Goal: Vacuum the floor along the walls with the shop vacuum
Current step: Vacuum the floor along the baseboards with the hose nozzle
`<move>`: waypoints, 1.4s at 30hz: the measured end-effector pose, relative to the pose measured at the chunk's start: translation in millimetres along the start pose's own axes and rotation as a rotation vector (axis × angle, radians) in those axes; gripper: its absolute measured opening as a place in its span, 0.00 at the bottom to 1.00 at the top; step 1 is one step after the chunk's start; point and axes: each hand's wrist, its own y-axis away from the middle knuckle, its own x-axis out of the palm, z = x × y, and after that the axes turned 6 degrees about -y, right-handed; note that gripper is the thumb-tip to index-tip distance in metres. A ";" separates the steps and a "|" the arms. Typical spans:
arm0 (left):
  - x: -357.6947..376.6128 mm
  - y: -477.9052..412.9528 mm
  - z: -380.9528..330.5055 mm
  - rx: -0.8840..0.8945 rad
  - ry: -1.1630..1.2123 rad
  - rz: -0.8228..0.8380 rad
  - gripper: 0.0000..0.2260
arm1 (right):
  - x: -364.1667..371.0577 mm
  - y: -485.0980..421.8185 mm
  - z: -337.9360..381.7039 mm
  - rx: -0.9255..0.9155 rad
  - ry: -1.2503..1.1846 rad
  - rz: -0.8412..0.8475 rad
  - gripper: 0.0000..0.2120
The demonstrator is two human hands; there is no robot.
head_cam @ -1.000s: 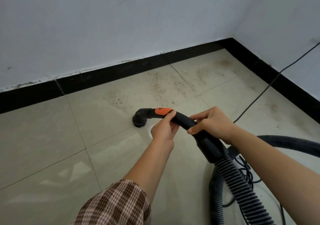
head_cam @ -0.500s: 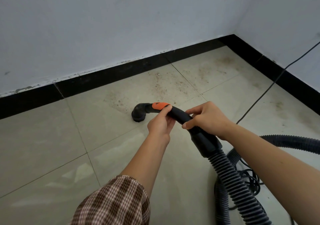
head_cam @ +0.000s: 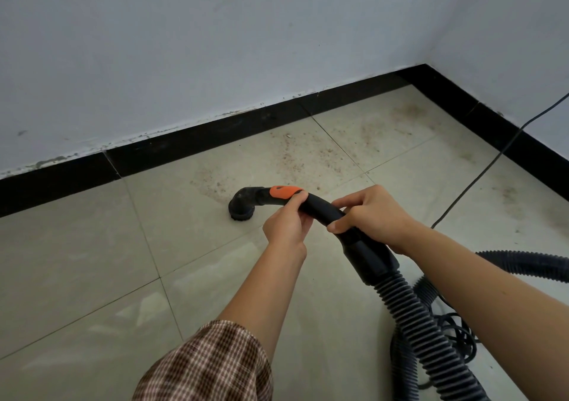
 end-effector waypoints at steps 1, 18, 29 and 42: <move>1.3 -0.9 -0.5 -0.001 -0.004 0.009 0.06 | -0.4 -0.9 -0.3 -0.003 0.001 -0.005 0.10; 22.3 -31.0 -8.4 0.023 -0.066 0.076 0.10 | -9.1 -28.2 -2.3 -0.042 -0.023 -0.052 0.09; 23.4 -20.8 -8.0 0.058 -0.086 -0.086 0.10 | -14.7 -34.3 -6.2 -0.046 -0.071 0.085 0.09; -3.4 -13.1 -17.4 0.083 -0.099 -0.148 0.09 | 9.8 -31.0 -6.4 -0.105 -0.070 0.114 0.10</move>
